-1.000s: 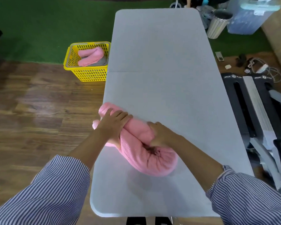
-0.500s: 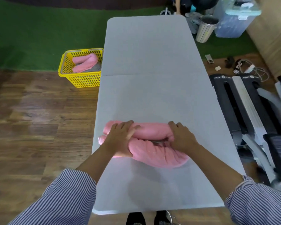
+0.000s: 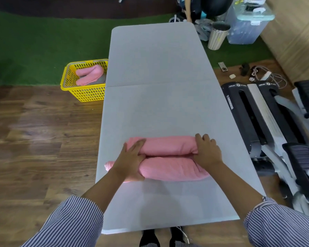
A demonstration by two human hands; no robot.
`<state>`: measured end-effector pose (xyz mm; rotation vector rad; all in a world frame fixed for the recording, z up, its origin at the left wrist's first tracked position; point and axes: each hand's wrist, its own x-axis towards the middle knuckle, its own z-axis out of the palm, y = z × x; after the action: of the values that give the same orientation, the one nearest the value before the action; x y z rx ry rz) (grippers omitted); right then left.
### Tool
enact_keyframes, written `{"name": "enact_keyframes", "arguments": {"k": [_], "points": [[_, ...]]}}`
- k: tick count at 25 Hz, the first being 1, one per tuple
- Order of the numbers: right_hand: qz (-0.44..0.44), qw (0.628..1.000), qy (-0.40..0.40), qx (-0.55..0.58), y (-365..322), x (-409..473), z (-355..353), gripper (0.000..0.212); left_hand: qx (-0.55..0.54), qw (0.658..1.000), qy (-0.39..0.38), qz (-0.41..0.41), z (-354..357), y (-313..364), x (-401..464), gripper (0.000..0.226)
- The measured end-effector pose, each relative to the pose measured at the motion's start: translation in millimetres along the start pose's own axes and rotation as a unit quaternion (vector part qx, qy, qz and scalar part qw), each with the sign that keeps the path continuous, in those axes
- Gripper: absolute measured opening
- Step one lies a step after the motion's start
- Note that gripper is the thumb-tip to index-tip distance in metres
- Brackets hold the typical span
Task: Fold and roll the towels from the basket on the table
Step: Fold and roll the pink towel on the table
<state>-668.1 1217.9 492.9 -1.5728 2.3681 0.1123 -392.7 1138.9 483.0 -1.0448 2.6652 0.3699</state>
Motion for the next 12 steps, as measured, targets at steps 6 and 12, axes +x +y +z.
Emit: {"name": "enact_keyframes", "arguments": {"k": [6, 12], "points": [[0.053, 0.99, 0.003, 0.129, 26.9, -5.7, -12.0, 0.045, -0.034, 0.997, 0.028, -0.069, 10.5, 8.8, -21.3, 0.063], [0.171, 0.951, -0.061, 0.251, 45.7, -42.4, 2.6, 0.063, 0.032, 0.99, 0.089, -0.108, 27.7, -35.1, -61.2, 0.069]]}}
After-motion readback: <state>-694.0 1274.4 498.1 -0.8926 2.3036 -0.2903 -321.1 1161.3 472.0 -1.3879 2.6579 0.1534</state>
